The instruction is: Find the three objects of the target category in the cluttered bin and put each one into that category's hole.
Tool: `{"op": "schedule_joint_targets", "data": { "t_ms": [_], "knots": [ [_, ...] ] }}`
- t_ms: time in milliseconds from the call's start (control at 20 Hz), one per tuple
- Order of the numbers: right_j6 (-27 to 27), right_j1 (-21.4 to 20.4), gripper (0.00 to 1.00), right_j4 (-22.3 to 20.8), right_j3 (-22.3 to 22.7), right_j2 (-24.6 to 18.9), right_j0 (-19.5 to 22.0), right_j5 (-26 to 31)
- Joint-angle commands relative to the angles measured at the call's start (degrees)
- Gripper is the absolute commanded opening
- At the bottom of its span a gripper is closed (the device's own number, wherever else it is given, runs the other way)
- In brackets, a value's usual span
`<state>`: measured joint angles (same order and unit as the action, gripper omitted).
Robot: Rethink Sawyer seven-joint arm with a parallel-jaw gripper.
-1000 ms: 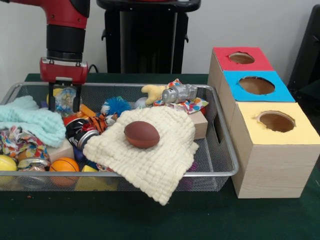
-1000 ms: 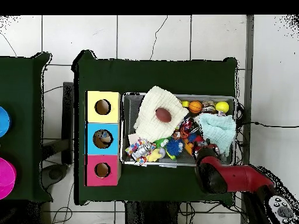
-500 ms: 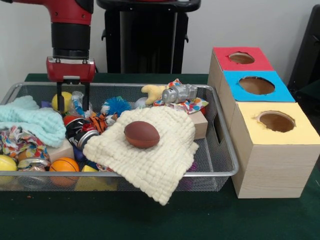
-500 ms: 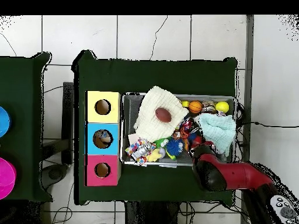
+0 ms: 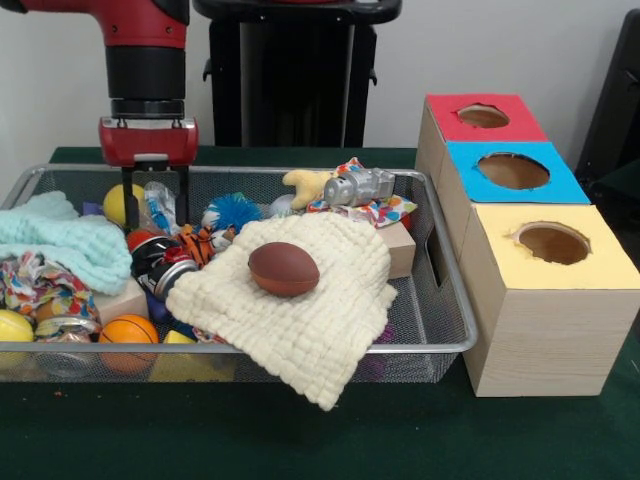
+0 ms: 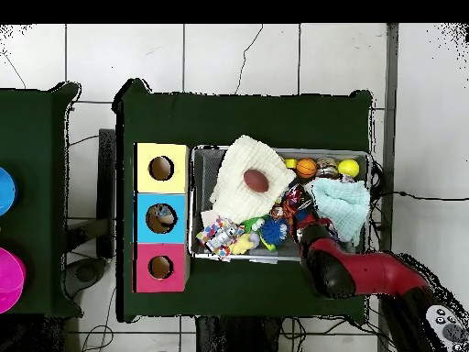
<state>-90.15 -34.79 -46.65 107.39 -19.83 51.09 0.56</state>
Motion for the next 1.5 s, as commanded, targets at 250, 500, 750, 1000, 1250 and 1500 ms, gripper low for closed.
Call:
{"op": "schedule_joint_targets", "data": {
  "t_ms": [250, 500, 750, 1000, 1250, 1500],
  "knots": [
    [-2.13, 3.72, 1.00, -3.11, -1.24, 0.79, -1.82, 3.09],
    [-3.87, 6.19, 1.00, -4.47, -1.98, 4.97, -3.96, -0.87],
    [-4.21, 6.09, 1.00, -4.87, -1.94, 6.50, -4.76, -2.10],
    [-3.73, 5.16, 1.00, -5.14, -1.08, 5.75, -3.94, -2.12],
    [-2.11, 3.17, 1.00, -3.09, 0.31, 0.75, -1.17, 2.01],
    [-1.98, -0.04, 1.00, 0.69, 2.00, -3.04, -1.10, 6.00]
  ]
}}
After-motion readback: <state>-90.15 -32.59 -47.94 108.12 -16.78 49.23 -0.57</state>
